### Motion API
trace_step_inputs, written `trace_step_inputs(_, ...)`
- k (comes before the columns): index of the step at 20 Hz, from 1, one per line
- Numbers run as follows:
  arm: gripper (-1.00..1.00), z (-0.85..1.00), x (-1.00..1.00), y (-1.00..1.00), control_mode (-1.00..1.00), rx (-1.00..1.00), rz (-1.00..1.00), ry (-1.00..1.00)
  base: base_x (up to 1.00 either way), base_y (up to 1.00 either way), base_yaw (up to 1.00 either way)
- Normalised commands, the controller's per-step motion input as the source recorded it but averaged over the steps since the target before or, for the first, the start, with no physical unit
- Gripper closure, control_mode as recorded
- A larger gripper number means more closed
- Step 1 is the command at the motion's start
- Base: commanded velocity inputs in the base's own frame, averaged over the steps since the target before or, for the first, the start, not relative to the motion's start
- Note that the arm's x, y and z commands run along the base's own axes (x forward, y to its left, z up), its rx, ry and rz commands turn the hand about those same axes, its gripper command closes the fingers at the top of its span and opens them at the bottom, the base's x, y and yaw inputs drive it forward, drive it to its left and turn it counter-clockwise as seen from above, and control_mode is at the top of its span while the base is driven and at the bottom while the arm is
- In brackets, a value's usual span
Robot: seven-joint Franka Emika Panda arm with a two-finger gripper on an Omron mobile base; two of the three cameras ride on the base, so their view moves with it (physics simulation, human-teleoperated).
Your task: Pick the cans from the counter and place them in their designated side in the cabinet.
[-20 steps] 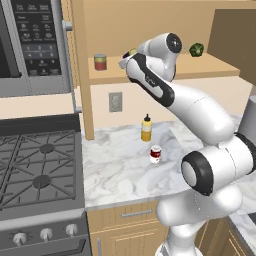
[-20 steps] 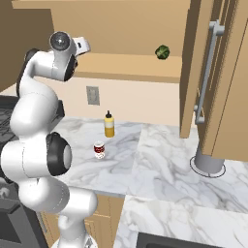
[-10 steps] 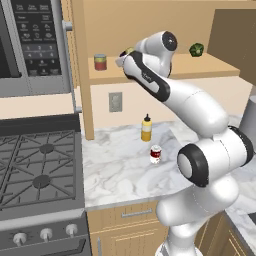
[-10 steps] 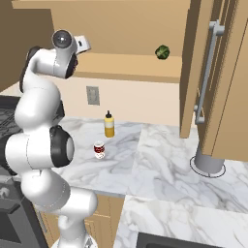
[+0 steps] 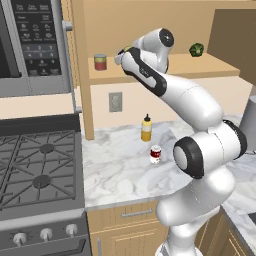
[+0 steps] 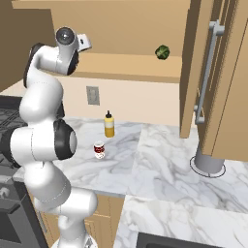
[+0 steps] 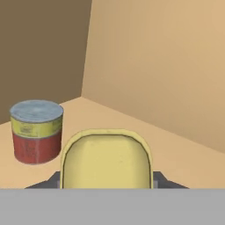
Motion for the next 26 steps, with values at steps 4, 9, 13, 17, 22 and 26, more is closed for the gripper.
trace_step_inputs(4, 1.00, -0.11, 0.21, 0.00, -1.00, -0.01, 0.00, 0.06, 0.00, 0.00, 0.00)
trace_step_inputs(9, 1.00, -0.16, 0.19, 0.00, -1.00, -0.01, 0.00, 0.07, 0.00, 0.00, 0.00)
trace_step_inputs(13, 1.00, -0.24, 0.11, 0.02, -1.00, -0.02, 0.00, 0.05, 0.00, 0.00, 0.00)
trace_step_inputs(17, 1.00, -0.29, 0.08, 0.05, -1.00, -0.02, 0.00, 0.04, 0.00, 0.00, 0.00)
trace_step_inputs(22, 1.00, -0.32, 0.02, 0.09, -1.00, -0.04, 0.00, 0.01, 0.00, 0.00, 0.00)
trace_step_inputs(26, -1.00, -0.28, 0.00, 0.12, -1.00, -0.05, 0.00, 0.00, 0.00, 0.00, 0.00)
